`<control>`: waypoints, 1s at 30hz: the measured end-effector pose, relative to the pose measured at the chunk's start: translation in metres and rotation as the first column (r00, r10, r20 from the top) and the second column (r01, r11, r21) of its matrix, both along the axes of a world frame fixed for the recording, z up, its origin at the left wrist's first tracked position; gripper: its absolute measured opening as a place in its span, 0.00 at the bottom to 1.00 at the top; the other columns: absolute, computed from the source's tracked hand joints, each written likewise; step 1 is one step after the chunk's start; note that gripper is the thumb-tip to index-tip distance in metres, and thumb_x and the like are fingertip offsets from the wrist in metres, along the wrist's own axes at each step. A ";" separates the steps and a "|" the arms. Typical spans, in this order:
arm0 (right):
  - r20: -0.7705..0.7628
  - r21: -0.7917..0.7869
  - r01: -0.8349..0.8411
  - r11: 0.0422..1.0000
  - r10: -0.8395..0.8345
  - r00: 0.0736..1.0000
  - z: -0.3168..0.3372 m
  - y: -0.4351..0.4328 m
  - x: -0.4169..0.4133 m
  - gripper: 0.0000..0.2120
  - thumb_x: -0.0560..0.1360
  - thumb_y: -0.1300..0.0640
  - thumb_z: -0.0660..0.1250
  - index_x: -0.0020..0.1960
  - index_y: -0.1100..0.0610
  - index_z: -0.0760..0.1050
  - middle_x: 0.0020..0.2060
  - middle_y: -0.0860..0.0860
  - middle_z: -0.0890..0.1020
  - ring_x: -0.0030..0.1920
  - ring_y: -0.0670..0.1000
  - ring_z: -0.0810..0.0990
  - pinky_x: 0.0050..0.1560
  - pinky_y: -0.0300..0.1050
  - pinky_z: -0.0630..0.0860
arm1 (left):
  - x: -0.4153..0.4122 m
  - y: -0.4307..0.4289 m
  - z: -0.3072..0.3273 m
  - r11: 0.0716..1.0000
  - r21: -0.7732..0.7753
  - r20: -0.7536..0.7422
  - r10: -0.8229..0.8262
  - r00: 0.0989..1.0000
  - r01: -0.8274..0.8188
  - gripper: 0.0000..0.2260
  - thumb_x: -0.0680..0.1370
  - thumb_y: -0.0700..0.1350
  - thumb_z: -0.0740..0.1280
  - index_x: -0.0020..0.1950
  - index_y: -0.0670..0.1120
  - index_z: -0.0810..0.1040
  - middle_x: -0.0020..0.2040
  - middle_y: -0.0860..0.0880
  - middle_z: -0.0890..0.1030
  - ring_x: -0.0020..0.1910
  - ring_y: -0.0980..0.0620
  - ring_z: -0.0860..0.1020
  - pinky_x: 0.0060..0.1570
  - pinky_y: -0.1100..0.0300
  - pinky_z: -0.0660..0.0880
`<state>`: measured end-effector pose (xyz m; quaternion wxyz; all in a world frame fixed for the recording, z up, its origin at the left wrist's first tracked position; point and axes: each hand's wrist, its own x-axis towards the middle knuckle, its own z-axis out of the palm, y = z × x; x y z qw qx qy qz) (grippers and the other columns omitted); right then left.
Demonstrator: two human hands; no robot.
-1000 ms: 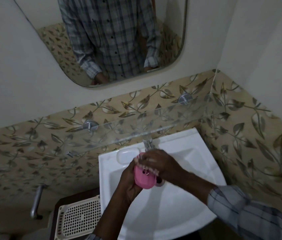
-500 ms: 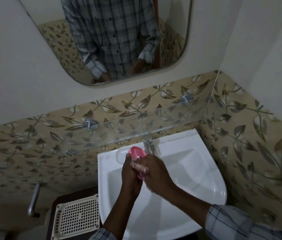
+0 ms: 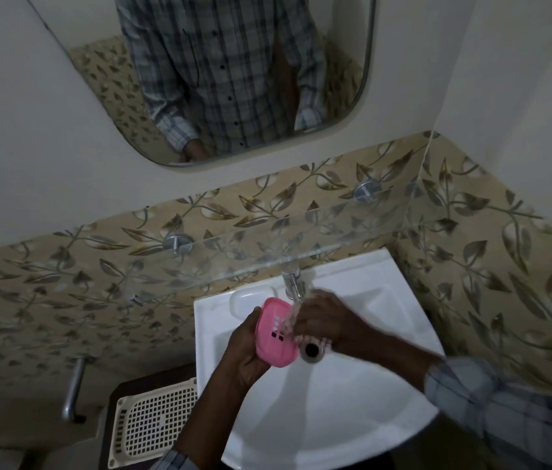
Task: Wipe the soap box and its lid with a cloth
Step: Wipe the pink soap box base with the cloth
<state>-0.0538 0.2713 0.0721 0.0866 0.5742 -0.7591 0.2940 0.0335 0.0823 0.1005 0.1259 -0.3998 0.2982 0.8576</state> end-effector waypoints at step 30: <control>0.817 0.227 0.484 0.845 -0.436 0.377 0.075 -0.063 0.038 0.18 0.60 0.49 0.77 0.30 0.59 0.72 0.27 0.57 0.78 0.28 0.51 0.76 0.32 0.48 0.73 | 0.040 0.008 -0.057 0.196 -0.936 -0.351 -0.444 0.824 -0.293 0.39 0.77 0.62 0.66 0.80 0.52 0.51 0.75 0.52 0.63 0.73 0.57 0.67 0.69 0.66 0.66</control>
